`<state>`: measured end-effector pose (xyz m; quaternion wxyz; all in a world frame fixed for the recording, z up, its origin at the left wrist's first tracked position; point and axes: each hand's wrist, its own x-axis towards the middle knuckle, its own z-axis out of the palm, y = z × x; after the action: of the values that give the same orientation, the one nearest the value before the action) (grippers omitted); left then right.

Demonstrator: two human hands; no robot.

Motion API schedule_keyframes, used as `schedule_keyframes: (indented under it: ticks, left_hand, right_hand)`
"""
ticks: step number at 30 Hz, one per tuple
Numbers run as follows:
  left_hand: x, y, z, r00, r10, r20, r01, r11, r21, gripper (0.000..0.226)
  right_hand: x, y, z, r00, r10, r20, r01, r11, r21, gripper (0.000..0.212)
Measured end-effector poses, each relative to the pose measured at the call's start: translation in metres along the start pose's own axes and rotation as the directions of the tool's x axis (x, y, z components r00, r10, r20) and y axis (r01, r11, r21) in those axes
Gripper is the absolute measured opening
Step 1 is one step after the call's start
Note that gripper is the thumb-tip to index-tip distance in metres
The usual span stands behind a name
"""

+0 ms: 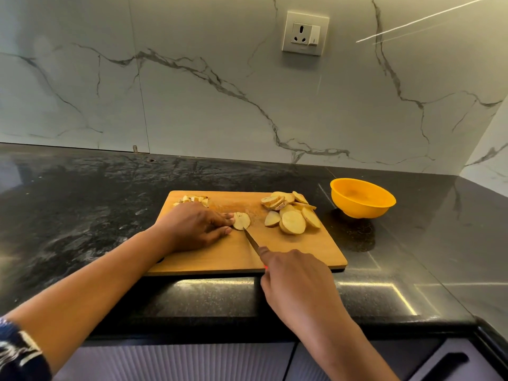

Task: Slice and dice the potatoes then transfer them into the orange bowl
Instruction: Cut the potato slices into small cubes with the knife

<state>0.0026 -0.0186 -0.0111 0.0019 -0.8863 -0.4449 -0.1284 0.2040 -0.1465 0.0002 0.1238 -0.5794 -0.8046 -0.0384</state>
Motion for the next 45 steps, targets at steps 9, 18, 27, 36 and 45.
schedule_keyframes:
  ticks: [9, 18, 27, 36, 45]
  left_hand:
    - [-0.004, -0.007, -0.004, 1.000, 0.014, 0.008, -0.013, 0.999, -0.040, 0.031]
    - [-0.004, -0.008, -0.002, 0.999, 0.046, 0.015, -0.046, 0.999, 0.013, 0.048]
    - [-0.002, -0.005, -0.004, 0.998, 0.045, 0.039, -0.046, 0.998, 0.036, 0.032]
    - [0.012, 0.000, -0.008, 0.975, -0.197, -0.099, 0.167, 0.952, -0.257, 0.031]
    - [0.058, 0.011, -0.008, 0.941, -0.319, 0.117, 0.337, 0.917, -0.214, 0.031]
  right_hand:
    - [0.032, -0.001, 0.008, 0.987, 0.070, -0.144, -0.061, 0.996, 0.066, 0.046]
    - [0.052, -0.006, 0.023, 0.994, 0.022, -0.106, -0.022, 1.000, 0.003, 0.042]
    - [0.032, -0.008, 0.014, 1.000, -0.001, 0.005, 0.002, 0.999, -0.050, 0.037]
    - [-0.002, 0.012, -0.009, 0.993, 0.039, -0.113, -0.033, 0.998, 0.056, 0.045]
    - [0.052, 0.028, 0.027, 0.942, 0.257, -0.214, -0.224, 0.960, 0.167, 0.046]
